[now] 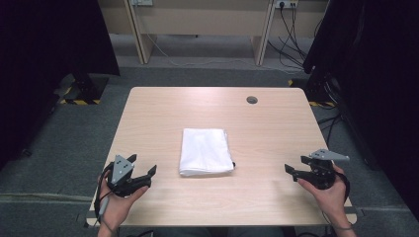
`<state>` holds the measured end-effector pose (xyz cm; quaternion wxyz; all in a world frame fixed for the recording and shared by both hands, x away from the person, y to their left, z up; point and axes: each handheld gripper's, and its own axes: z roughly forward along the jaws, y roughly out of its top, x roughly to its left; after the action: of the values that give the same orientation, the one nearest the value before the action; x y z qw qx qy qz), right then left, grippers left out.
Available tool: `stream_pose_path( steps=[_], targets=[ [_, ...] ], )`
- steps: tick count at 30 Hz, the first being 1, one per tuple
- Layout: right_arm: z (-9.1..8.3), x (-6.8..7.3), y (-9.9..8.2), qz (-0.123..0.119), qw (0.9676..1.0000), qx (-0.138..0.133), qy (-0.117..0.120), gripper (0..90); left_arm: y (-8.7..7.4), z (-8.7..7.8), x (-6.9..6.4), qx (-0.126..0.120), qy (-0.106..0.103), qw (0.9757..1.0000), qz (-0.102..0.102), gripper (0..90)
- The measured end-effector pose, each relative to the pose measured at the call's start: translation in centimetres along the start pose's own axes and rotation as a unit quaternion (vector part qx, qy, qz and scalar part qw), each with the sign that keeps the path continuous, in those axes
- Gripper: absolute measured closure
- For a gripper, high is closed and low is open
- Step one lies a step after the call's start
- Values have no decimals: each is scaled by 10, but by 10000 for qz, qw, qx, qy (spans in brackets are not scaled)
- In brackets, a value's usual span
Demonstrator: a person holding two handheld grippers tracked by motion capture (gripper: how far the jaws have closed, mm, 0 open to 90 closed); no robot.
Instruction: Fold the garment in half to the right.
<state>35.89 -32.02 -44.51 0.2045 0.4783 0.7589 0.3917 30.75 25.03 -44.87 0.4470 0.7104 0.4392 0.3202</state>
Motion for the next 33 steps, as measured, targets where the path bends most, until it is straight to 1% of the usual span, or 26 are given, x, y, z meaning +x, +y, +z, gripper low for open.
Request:
stream_pose_path(
  steps=[2, 3, 7, 11, 20, 24, 33],
  targets=[
    [0, 0, 0, 0, 10000, 0, 0, 237, -2, -1, 1, 6, 19, 10000, -16, 217],
    [0, -1, -2, 38, 10000, 7, -7, 237, -4, -1, 1, 12, 20, 10000, -17, 217],
    [-1, -2, -3, 63, 10000, 6, -12, 236, -6, -1, 3, -16, 34, 10000, -31, 217],
    [-3, -5, -4, 110, 9999, -56, -14, 235, -10, 0, 6, -12, 34, 10000, -68, 217],
    [0, -9, -11, 179, 9998, -9, -33, 232, -20, 3, 10, 10, 31, 9999, -122, 216],
    [2, -11, -12, 202, 9998, -2, -42, 231, -22, 4, 11, 18, 36, 9999, -162, 216],
    [5, -13, -14, 245, 9997, 28, -68, 229, -25, 6, 13, 32, 56, 9998, -170, 217]
  ],
)
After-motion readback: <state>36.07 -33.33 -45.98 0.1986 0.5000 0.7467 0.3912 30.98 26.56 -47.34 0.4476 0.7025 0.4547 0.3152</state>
